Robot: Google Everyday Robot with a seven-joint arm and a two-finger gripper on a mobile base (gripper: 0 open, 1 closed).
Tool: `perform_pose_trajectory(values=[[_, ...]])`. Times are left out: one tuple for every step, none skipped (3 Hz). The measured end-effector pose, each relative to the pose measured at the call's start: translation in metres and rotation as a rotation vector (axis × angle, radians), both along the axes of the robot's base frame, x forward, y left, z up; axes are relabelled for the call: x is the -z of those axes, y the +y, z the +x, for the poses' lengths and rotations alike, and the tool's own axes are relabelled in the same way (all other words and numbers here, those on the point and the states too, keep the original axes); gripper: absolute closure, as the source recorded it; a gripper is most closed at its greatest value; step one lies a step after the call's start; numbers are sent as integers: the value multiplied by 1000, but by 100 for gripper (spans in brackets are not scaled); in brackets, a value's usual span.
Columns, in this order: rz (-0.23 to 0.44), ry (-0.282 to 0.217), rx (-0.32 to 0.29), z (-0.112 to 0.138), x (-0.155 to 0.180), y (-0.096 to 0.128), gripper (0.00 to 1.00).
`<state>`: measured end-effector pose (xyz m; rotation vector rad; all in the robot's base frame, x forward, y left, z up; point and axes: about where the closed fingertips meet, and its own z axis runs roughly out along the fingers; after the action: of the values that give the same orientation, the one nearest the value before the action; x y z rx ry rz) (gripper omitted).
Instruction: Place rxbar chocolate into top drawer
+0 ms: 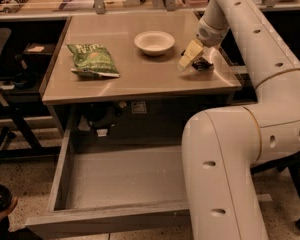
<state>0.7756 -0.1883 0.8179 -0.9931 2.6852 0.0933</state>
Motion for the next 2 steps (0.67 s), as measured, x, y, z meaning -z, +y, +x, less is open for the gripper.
perform_pose_trajectory(values=[[0, 13, -5, 1, 7, 2, 0], [3, 27, -11, 1, 15, 4, 0]])
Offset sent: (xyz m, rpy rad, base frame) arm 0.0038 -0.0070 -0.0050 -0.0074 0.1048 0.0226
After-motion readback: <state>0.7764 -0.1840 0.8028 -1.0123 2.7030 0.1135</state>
